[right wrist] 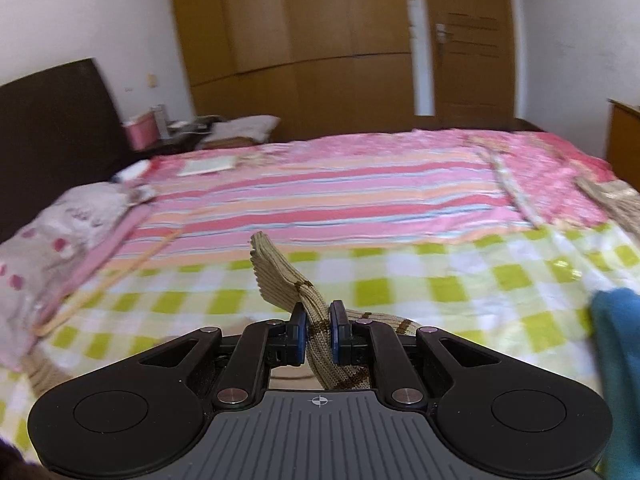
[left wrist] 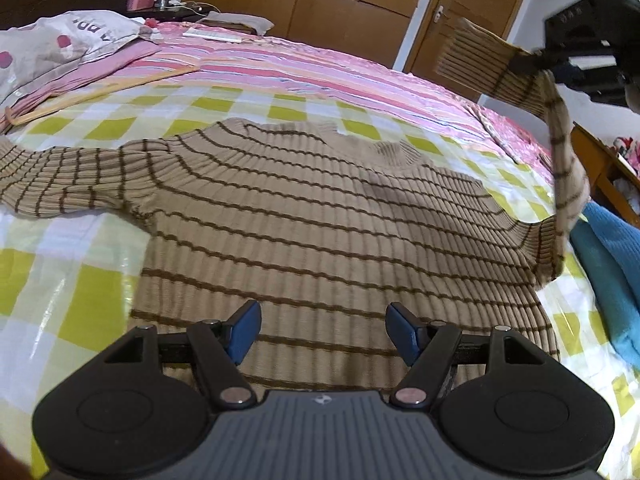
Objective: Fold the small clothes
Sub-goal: 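Lift the held sleeve and lay it across the sweater body with the right gripper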
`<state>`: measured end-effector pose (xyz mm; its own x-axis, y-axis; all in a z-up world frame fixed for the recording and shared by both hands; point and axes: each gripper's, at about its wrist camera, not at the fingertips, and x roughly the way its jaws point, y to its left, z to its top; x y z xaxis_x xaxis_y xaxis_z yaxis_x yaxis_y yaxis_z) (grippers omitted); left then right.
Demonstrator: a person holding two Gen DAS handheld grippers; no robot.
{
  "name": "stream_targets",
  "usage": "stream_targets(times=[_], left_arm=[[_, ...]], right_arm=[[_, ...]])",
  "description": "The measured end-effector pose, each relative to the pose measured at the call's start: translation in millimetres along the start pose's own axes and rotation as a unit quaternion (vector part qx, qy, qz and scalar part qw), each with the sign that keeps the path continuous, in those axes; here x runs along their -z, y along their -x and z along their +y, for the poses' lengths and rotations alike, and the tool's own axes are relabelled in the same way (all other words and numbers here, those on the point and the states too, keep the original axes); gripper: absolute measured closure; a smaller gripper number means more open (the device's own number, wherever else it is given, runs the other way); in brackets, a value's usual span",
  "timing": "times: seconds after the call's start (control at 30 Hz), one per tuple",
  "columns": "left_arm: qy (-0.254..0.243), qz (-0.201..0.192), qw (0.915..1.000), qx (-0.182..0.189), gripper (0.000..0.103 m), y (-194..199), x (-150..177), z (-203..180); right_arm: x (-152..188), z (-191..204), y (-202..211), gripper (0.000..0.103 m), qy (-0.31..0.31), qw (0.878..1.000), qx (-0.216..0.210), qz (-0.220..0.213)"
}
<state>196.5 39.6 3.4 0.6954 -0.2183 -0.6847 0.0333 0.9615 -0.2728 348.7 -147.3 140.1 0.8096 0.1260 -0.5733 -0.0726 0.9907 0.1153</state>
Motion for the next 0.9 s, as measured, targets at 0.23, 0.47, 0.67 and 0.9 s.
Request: stream_targets(times=[0.23, 0.47, 0.67, 0.9], left_arm=[[0.016, -0.005, 0.9998, -0.006, 0.029, 0.0, -2.7, 16.5], [0.024, 0.002, 0.9996, -0.017, 0.029, -7.8, -1.2, 25.8], [0.015, 0.002, 0.9996, -0.022, 0.029, -12.0, 0.4, 26.0], [0.021, -0.001, 0.9996, -0.02, 0.028, -13.1, 0.0, 28.3]], right_arm=[[16.9, 58.4, -26.8, 0.092, 0.062, 0.997, -0.051, 0.022], [56.8, 86.7, -61.0, 0.092, 0.088, 0.991, -0.078, 0.063], [91.1, 98.0, -87.7, 0.09, 0.101, 0.982, -0.115, 0.111], [103.9, 95.8, -77.9, 0.082, 0.112, 0.975, -0.155, 0.112]])
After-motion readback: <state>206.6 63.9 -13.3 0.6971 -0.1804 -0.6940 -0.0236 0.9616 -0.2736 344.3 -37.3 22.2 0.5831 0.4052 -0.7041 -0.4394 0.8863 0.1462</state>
